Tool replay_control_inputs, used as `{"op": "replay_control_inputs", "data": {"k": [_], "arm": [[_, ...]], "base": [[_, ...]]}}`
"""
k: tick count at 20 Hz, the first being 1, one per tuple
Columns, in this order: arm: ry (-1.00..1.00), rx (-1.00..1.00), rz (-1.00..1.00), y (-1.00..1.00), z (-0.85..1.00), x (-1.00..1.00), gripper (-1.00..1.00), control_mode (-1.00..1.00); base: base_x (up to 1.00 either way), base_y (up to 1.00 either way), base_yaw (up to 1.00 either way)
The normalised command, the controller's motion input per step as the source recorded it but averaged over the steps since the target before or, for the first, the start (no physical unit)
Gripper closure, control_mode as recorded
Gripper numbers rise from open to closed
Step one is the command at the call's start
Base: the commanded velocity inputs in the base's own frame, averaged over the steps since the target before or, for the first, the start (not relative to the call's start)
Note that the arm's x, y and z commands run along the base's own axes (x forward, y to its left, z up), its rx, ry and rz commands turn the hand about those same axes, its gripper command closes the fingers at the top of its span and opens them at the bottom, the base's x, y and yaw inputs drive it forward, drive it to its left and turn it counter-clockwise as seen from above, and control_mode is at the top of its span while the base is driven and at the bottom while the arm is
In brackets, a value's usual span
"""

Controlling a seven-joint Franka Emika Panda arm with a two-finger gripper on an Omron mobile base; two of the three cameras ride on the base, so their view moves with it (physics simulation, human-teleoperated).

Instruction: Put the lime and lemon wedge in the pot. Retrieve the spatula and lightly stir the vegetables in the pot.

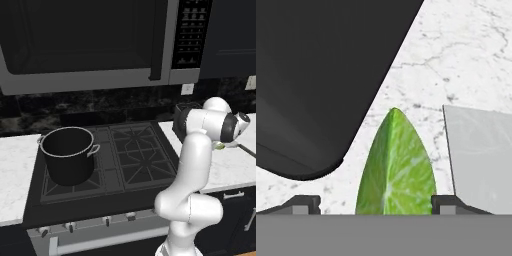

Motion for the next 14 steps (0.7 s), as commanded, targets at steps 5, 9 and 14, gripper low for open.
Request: {"op": "replay_control_inputs", "data": {"k": [5, 9, 14], "arm": [[-0.04, 0.00, 0.00, -0.23, -0.04, -0.42, 1.00, -1.00], [-0.04, 0.00, -0.04, -0.09, 0.17, -0.74, 1.00, -1.00], [-0.11, 0.01, -0.04, 0.00, 0.81, -0.97, 1.00, -1.00]], "base": [[0.00, 0.00, 0.00], [0.00, 0.00, 0.00], [0.00, 0.00, 0.00]]}}
